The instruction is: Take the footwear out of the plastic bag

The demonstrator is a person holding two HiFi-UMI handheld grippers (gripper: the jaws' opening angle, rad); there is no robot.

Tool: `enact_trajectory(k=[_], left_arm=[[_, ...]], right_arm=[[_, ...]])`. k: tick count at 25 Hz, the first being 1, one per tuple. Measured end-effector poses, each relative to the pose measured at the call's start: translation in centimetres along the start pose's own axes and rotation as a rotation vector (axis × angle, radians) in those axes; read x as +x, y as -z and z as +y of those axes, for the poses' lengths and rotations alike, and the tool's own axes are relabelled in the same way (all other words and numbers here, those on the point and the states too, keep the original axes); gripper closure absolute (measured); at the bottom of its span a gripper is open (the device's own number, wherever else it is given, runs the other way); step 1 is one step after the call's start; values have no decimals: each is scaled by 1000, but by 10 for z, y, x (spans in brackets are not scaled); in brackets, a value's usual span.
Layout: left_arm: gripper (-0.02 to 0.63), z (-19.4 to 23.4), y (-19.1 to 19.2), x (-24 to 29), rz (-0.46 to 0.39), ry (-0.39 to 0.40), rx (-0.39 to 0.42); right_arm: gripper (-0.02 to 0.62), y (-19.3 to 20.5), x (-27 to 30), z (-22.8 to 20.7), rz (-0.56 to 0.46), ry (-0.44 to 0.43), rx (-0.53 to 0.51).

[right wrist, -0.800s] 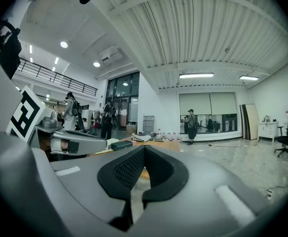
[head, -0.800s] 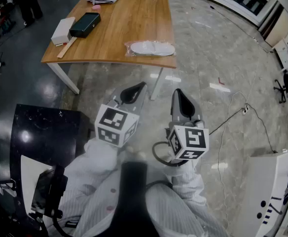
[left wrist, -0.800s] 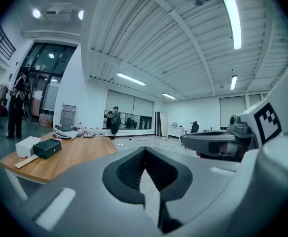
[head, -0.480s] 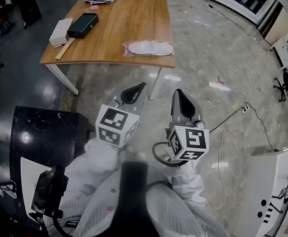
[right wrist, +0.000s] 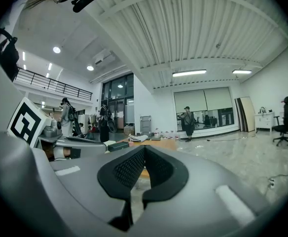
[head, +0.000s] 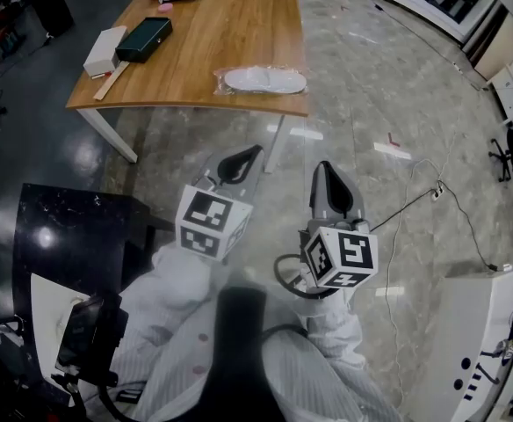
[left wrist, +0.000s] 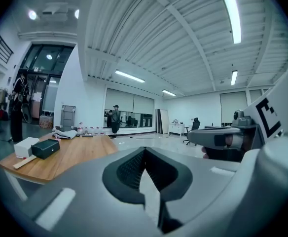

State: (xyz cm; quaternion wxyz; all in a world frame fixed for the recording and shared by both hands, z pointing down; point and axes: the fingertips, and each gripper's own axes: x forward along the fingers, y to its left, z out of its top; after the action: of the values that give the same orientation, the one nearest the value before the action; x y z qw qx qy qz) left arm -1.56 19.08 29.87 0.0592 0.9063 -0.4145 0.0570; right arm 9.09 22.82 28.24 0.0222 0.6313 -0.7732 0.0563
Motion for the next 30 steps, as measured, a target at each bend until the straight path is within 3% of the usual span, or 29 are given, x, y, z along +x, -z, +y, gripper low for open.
enact_trajectory(k=[9,15,21,30], left_arm=[[604,32,14,38,24,-61,-53],[604,89,24,109,53,-84,-81],[604,150,11,186,76,-78,-87],[604,217,45,267,213,-76,-175]], right_arm=[[581,11,48,-18,14,-45,42],[581,30,136,-38,71,-65,36],[581,23,240,-71,111,-53,29],[581,53,344,-110,250,-51,59]])
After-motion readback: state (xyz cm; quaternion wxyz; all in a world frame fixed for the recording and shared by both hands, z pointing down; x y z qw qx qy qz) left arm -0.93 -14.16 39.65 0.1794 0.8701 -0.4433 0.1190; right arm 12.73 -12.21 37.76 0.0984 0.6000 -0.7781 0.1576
